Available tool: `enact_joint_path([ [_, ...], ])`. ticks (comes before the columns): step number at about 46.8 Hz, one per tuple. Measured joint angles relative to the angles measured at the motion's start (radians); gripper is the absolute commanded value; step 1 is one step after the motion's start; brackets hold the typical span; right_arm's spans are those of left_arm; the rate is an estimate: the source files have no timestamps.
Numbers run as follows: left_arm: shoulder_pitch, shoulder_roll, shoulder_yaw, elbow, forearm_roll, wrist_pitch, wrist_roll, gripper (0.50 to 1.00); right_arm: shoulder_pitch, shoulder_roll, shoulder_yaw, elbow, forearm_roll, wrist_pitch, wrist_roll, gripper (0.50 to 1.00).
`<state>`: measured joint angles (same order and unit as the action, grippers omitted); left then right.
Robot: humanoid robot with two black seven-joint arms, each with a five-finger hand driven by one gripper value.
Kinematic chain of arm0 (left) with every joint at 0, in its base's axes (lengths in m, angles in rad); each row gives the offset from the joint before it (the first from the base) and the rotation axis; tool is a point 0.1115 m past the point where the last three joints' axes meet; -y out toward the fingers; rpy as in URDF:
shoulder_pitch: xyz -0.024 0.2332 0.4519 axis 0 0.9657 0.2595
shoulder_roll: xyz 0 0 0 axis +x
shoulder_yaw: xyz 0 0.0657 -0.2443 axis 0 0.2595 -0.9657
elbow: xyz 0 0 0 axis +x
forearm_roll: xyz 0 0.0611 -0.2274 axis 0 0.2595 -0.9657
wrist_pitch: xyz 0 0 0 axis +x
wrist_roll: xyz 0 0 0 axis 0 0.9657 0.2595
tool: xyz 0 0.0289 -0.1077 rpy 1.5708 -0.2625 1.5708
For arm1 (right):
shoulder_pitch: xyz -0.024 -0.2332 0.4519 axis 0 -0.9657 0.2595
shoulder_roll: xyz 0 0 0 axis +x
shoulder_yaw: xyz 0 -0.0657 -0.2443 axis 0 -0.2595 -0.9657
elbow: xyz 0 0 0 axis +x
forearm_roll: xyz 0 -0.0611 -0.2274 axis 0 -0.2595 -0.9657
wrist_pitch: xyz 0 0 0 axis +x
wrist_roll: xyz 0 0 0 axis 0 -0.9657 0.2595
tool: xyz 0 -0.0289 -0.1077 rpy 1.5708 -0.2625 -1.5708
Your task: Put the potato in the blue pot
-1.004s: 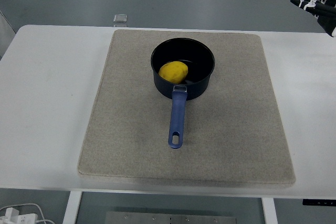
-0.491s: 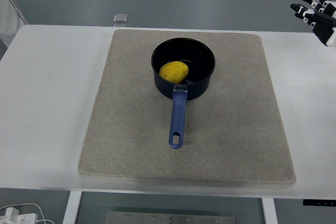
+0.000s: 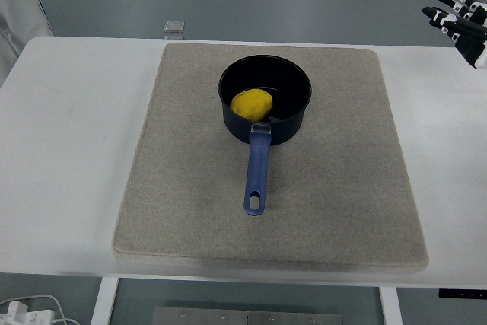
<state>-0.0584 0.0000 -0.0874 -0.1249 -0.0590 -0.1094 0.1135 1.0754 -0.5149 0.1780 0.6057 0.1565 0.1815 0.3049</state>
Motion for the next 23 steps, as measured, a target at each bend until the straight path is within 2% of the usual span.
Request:
enact_joint_path([
  [11,-0.001,0.000,0.002,0.001,0.002,0.000,0.000,1.000,-0.002,-0.002,0.000,-0.001,0.000,-0.003,0.003,0.924],
  [23,0.032,0.000,0.008,-0.001,0.005,0.001,0.000,1.000,-0.001,-0.037,-0.003,-0.001,-0.002,0.003,0.002,0.924],
])
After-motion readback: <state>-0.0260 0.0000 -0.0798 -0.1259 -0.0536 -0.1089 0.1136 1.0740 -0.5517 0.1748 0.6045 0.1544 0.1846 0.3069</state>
